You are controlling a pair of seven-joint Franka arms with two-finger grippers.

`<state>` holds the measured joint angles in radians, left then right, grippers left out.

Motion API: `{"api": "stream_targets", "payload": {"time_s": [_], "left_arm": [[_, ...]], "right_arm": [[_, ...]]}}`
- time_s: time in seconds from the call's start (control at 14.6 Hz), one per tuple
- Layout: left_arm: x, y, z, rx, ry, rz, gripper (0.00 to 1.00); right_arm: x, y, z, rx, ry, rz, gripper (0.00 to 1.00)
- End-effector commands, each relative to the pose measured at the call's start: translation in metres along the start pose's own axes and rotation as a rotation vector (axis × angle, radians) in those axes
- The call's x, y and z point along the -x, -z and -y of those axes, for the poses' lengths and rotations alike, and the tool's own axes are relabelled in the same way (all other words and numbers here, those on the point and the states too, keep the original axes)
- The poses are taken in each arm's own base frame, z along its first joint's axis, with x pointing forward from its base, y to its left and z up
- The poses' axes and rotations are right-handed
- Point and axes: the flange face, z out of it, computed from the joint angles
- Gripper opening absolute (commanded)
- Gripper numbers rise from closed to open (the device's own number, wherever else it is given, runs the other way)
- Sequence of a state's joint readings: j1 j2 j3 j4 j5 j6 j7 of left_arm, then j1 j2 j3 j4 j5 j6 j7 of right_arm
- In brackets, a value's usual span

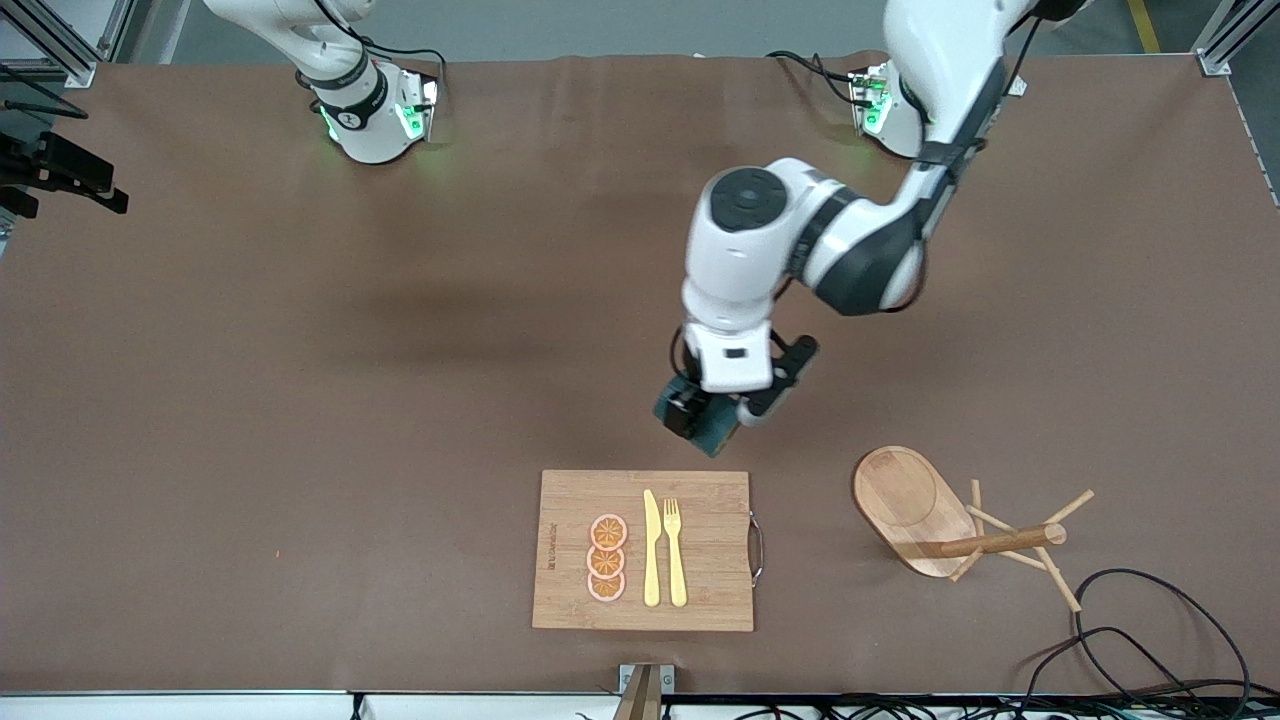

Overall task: Transfer cup from left to right arm and place
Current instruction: 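Lift the teal mug off the stand and carry it to mid-table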

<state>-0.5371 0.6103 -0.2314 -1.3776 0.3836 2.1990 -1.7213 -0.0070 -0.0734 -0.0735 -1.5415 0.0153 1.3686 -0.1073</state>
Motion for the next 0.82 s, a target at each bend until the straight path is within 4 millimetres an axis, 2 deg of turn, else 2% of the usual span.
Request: {"api": "stream_targets", "payload": {"time_s": [0.0,0.27,0.48,0.62,0.75], "left_arm": [[0.043,-0.01,-0.01,0.025,-0.095,-0.098,0.85],[0.133,-0.038,0.001,0.051,-0.261,-0.284,0.85],[0.17,-0.051,0.01,0.078,-0.351,-0.398,0.85],[0.197,-0.075,0.021,0.099,-0.453,-0.5,0.85],[0.23,-0.101,0.036,0.115,-0.564,-0.581,0.85]], "right_arm": [[0.007,0.004,-0.001,-0.002,0.009,-0.011,1.0],[0.007,0.005,-0.001,-0.002,0.008,-0.012,1.0],[0.008,0.007,-0.002,-0.002,0.005,-0.013,1.0],[0.009,0.008,-0.004,-0.001,-0.015,-0.014,1.0],[0.003,0.001,-0.007,0.01,-0.017,0.003,1.0]]}}
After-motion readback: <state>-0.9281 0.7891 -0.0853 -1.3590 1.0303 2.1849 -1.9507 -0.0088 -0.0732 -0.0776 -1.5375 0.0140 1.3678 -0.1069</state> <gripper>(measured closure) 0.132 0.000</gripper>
